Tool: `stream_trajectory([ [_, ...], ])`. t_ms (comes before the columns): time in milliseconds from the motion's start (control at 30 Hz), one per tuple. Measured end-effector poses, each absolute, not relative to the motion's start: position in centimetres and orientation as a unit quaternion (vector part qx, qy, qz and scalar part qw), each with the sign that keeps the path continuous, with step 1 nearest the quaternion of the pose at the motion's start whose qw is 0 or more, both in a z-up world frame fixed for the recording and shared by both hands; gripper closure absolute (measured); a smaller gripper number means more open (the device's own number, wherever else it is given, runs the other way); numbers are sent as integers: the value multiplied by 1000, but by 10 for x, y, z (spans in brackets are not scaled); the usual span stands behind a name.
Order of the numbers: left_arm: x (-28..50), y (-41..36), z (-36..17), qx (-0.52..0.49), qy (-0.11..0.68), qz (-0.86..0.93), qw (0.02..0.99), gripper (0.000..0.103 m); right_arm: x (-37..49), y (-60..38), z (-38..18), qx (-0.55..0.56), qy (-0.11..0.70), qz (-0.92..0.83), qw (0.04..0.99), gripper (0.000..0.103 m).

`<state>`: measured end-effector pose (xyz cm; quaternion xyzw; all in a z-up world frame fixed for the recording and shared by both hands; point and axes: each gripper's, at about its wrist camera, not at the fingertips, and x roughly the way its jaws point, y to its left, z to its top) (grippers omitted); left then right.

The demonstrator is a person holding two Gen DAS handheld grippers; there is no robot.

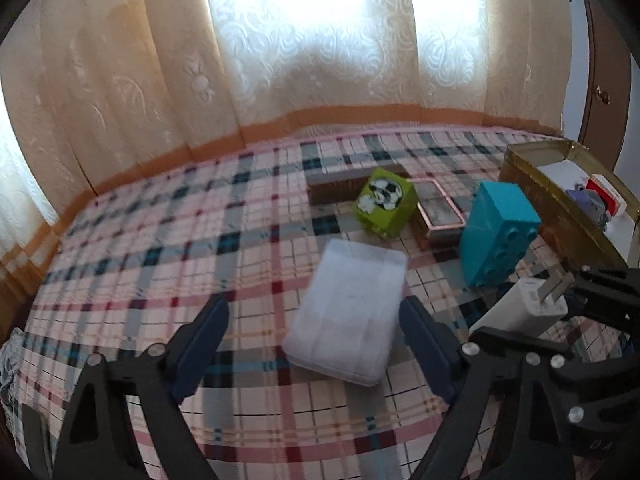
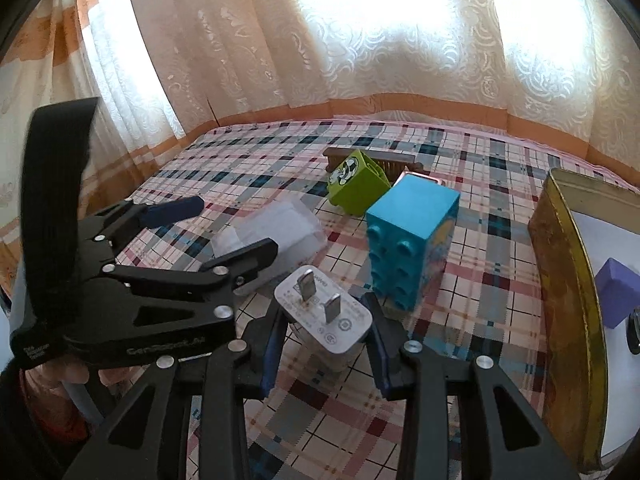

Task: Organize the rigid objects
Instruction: 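Close the left tool on the clear plastic box while the right tool holds the plug charger, then carry the clear box and plug charger over the gold tray with both tools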

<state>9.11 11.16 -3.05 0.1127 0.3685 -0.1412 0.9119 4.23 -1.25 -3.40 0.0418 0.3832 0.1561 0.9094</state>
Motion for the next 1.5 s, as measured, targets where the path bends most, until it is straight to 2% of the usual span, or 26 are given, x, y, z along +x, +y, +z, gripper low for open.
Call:
stream_trajectory([
  [67, 91, 106, -34, 122, 376, -147, 907, 30, 42, -13, -34, 43, 383, 155, 910, 63],
  [133, 91, 100, -36, 132, 380, -152, 903, 34, 43, -14, -36, 44, 387, 150, 909, 63],
  [167, 92, 98, -38, 137, 385, -151, 900, 41, 44, -15, -37, 48, 390, 149, 907, 63],
  [233, 95, 97, -41, 135, 394, -157, 896, 43, 46, -18, -39, 58, 397, 151, 904, 63],
  [433, 108, 110, -45, 67, 425, -173, 886, 42, 47, -17, -41, 62, 400, 153, 901, 63],
  [600, 103, 106, -42, 71, 426, -160, 888, 41, 48, -16, -41, 62, 400, 154, 901, 63],
  [800, 94, 108, -40, 60, 421, -155, 892, 49, 48, -18, -41, 68, 398, 156, 901, 63],
  [1100, 71, 139, -21, -12, 337, -69, 939, 49, 29, -15, -21, 40, 331, 153, 930, 63],
  [1267, 57, 134, -10, 0, 290, -1, 957, 48, 20, -21, -8, 32, 287, 131, 948, 63],
  [1500, 46, 128, -5, -10, 262, 21, 965, 48, 20, -28, -4, 39, 277, 122, 952, 63],
])
